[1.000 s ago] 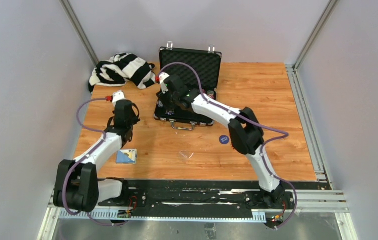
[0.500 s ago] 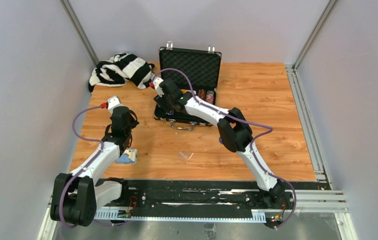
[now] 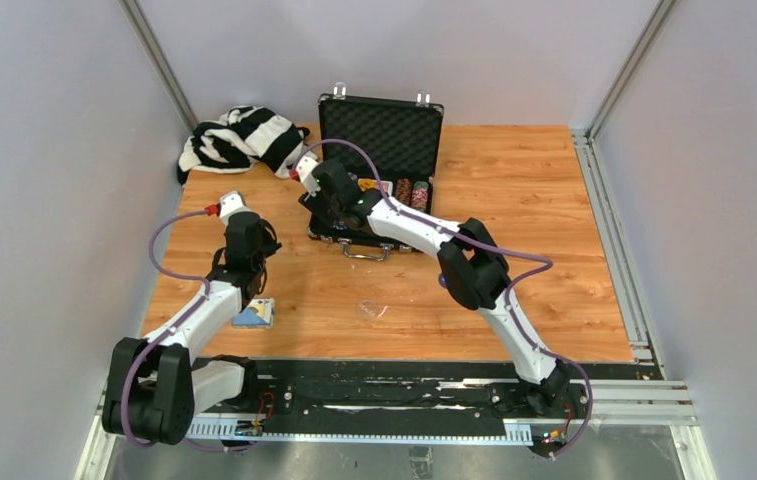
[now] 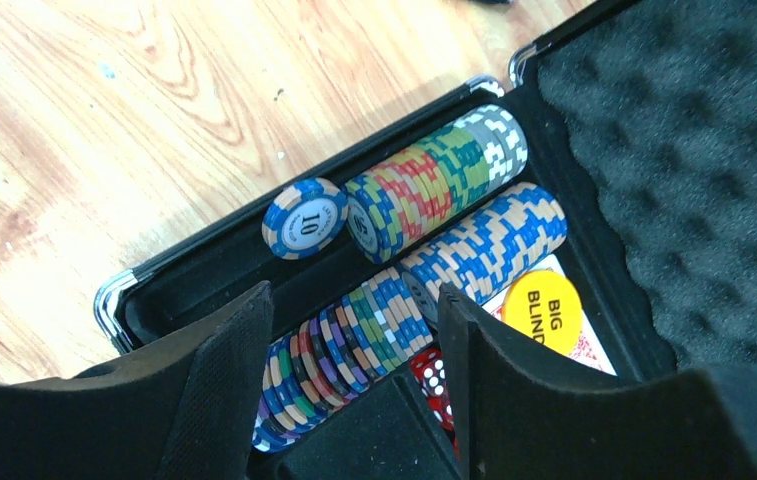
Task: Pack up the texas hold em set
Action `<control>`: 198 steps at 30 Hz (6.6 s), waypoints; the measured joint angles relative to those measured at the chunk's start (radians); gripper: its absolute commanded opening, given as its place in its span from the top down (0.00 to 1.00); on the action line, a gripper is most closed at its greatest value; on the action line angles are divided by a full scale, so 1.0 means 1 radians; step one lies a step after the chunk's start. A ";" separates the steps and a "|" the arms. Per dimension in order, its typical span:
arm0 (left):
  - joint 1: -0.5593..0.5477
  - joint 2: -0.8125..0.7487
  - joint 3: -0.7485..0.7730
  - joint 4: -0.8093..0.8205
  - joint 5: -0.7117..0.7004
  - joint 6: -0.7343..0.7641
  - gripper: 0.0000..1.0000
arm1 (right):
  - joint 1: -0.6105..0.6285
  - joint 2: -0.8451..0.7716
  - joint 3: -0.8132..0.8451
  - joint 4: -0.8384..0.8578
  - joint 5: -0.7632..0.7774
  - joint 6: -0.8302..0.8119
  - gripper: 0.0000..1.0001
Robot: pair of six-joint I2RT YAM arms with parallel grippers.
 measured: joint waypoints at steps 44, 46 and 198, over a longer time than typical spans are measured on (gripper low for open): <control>0.000 -0.103 -0.098 -0.002 0.074 -0.033 1.00 | 0.009 0.156 0.158 -0.013 0.082 -0.107 0.39; 0.000 -0.099 -0.098 -0.002 0.079 -0.033 1.00 | 0.008 0.156 0.160 -0.014 0.085 -0.108 0.39; -0.018 0.374 0.192 0.030 -0.095 0.016 1.00 | -0.150 -0.390 -0.653 0.046 -0.151 0.351 0.99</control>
